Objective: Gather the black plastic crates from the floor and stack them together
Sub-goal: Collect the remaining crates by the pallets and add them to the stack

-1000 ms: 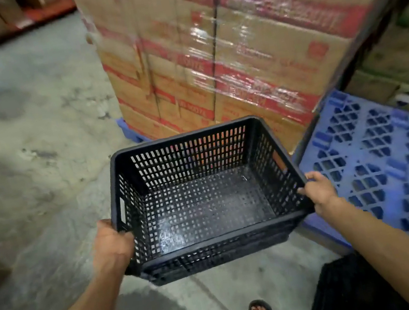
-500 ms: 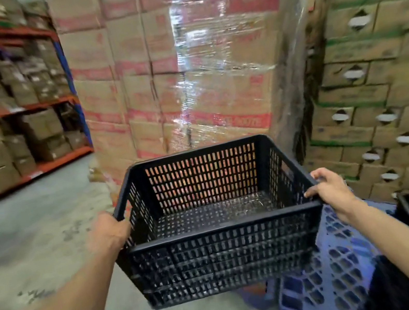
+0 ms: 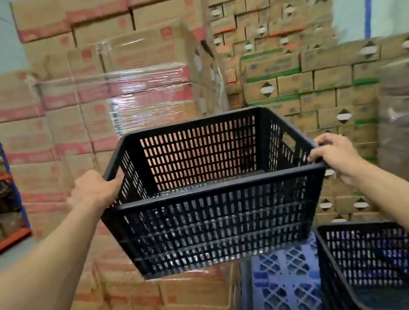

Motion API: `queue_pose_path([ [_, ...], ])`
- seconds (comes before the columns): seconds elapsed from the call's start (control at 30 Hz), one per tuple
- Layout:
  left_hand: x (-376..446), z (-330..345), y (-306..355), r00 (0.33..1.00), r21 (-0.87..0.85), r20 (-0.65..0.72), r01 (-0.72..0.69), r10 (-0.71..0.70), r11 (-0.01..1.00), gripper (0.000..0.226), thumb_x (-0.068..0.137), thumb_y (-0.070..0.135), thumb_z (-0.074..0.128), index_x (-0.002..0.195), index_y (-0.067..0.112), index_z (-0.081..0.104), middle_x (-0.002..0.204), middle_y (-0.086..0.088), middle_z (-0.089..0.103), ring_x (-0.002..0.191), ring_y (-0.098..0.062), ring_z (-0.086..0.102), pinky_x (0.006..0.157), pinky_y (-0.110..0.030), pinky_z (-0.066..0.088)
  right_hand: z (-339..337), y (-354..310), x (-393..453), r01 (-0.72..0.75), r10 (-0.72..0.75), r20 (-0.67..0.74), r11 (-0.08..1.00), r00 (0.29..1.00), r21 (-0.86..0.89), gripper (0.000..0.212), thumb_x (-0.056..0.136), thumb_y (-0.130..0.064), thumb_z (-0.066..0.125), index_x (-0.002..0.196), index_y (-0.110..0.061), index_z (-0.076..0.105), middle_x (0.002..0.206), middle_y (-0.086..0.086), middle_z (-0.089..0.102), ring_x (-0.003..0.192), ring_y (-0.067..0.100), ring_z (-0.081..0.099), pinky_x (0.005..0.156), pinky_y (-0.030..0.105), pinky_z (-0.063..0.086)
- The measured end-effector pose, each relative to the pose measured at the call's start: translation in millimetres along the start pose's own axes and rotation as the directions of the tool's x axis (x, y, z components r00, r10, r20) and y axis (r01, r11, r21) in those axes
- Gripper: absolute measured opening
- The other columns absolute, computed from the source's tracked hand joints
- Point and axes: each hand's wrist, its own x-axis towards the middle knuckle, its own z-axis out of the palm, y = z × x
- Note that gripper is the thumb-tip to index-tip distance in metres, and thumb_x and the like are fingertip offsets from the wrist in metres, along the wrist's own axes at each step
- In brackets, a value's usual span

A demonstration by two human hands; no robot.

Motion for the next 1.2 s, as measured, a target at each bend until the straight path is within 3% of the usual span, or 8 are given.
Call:
queue_pose_path([
  [0.13,-16,21,70,0.994,-0.023,0.069,-0.081,0.082,0.996,0.024,0.076,0.027,0.057,0.085,0.007,0.067,0.08,-0.014,0.064,0.077,-0.033,0.063,0.071,-0.036,0.053,-86,6,12,0.014,-0.015,-0.095,1.0,0.995,-0.014,0.021,0.063,0.004,0.067,0.072,-0.013,0.059,0.079,0.01,0.061,0.077,0.026,0.056,0.069,0.038,0.047],
  [0.4,-74,70,205,0.956,-0.18,0.193,-0.189,0.223,0.965,0.024,0.074,0.021,0.059,0.078,0.0,0.069,0.071,-0.016,0.063,0.062,-0.028,0.056,0.05,-0.027,0.039,-267,33,31,-0.061,0.039,-0.233,0.994,0.972,-0.091,0.02,0.056,-0.001,0.068,0.065,-0.017,0.061,0.072,0.006,0.06,0.069,0.023,0.054,0.053,0.03,0.036],
  [0.47,-97,87,231,0.946,-0.16,0.213,-0.214,0.245,0.964,0.026,0.073,0.022,0.06,0.081,-0.002,0.065,0.08,-0.02,0.066,0.065,-0.03,0.056,0.054,-0.028,0.043,-306,45,31,-0.094,0.07,-0.264,0.992,0.962,-0.081,0.019,0.057,0.0,0.067,0.065,-0.016,0.062,0.072,0.008,0.059,0.065,0.022,0.052,0.052,0.029,0.037],
  [0.63,-165,134,273,0.916,-0.18,0.324,-0.185,0.236,0.966,0.043,0.075,0.026,0.059,0.106,-0.003,0.063,0.114,-0.028,0.065,0.102,-0.041,0.063,0.073,-0.031,0.045,-385,89,20,-0.184,0.159,-0.317,0.982,0.935,-0.049,0.015,0.057,0.001,0.065,0.06,-0.014,0.065,0.067,0.008,0.061,0.072,0.027,0.055,0.062,0.034,0.043],
  [0.8,-226,168,295,0.879,-0.183,0.429,-0.142,0.209,0.973,0.029,0.08,0.028,0.06,0.097,0.004,0.058,0.117,-0.023,0.064,0.093,-0.034,0.058,0.074,-0.031,0.042,-434,129,8,-0.253,0.23,-0.331,0.967,0.915,-0.026,0.015,0.044,-0.005,0.065,0.05,-0.017,0.072,0.066,0.008,0.062,0.07,0.026,0.055,0.061,0.033,0.042],
  [0.93,-241,185,315,0.871,-0.19,0.445,-0.136,0.209,0.972,0.03,0.082,0.028,0.064,0.096,0.001,0.062,0.113,-0.022,0.065,0.099,-0.037,0.06,0.074,-0.033,0.044,-456,146,11,-0.305,0.3,-0.355,0.951,0.885,0.046,0.024,0.055,0.001,0.074,0.048,-0.022,0.075,0.066,0.004,0.067,0.067,0.023,0.06,0.059,0.03,0.044],
  [1.03,-242,194,327,0.877,-0.201,0.438,-0.12,0.199,0.972,0.034,0.084,0.026,0.064,0.103,-0.003,0.067,0.112,-0.022,0.066,0.101,-0.038,0.061,0.08,-0.036,0.048,-459,145,21,-0.311,0.323,-0.36,0.946,0.875,0.094,0.014,0.059,-0.002,0.079,0.051,-0.012,0.072,0.065,0.005,0.067,0.061,0.021,0.061,0.057,0.03,0.046],
  [1.2,-238,204,338,0.885,-0.203,0.424,-0.113,0.192,0.973,0.032,0.083,0.026,0.065,0.098,-0.002,0.071,0.105,-0.021,0.069,0.098,-0.038,0.063,0.083,-0.039,0.051,-458,146,31,-0.294,0.307,-0.356,0.951,0.883,0.091,0.014,0.064,-0.003,0.078,0.059,-0.014,0.071,0.058,-0.002,0.066,0.051,0.013,0.061,0.042,0.018,0.041],
])
